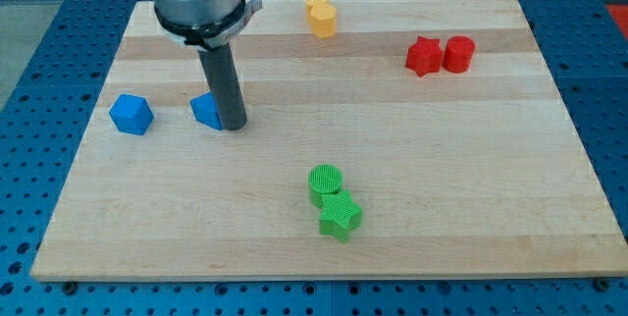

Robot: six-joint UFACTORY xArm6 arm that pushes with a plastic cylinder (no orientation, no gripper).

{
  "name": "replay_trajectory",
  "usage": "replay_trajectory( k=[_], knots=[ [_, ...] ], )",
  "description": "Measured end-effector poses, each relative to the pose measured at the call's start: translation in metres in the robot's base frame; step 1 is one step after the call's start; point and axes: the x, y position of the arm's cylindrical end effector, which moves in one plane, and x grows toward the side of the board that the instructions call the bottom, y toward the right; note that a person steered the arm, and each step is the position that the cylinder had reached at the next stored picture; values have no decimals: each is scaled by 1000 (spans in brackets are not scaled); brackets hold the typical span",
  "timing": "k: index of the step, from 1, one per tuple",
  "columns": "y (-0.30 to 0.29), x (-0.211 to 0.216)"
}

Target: Push the triangle towards the cube

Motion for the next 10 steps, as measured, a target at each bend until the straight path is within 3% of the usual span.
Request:
replay_trajectory(
  k=[6,10],
  knots=[
    [-67,-15],
    [-81,18]
  ],
)
